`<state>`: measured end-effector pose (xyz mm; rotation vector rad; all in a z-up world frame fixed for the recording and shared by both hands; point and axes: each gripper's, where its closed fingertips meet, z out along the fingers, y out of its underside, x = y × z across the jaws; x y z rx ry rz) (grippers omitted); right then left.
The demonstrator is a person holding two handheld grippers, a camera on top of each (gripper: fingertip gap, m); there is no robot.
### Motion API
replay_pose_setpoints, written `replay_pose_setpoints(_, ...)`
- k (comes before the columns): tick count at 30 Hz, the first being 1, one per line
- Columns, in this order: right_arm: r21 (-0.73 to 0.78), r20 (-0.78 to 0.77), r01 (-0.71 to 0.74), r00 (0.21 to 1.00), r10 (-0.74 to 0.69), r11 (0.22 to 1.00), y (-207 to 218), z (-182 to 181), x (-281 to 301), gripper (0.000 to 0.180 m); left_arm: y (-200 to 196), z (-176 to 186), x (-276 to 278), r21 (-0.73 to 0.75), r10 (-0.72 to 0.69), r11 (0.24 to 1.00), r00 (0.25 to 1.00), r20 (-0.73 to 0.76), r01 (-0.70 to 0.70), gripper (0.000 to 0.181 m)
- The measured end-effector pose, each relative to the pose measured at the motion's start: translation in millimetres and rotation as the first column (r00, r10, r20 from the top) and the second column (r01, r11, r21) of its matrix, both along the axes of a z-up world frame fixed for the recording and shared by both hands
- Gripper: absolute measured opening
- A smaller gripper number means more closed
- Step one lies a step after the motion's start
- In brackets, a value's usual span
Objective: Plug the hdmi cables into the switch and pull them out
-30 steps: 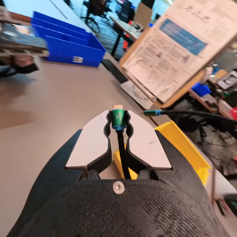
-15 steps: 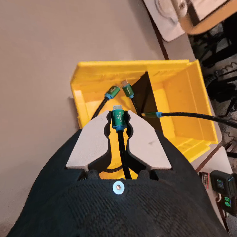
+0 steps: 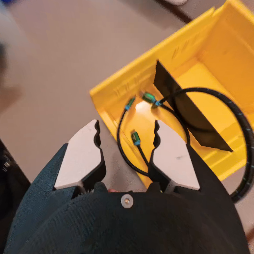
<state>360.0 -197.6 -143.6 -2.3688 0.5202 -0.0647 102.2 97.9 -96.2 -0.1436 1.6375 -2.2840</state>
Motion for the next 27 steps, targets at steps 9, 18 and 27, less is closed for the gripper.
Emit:
replay_pose_setpoints(9, 0.597, -0.486, -0.085, 0.753, 0.444, 0.797, 172, 55, -204, 0.079, -20, 17, -5, 0.115, 0.101, 0.986, 0.985, 0.143, -0.118, 0.021)
replay_pose_setpoints(18, 0.705, -0.525, -0.154, 0.543, 0.655, 0.692, 251, 65, -290, 0.023, -32, 26, -14, 0.271, 0.172, 0.926, 0.933, 0.316, -0.263, 0.022)
replay_pose_setpoints(27, 0.775, -0.385, -0.140, 0.668, 0.636, 0.616, 246, 90, -253, 0.023, 20, 67, -7, 0.158, 0.449, 0.862, 0.869, 0.208, -0.482, 0.045)
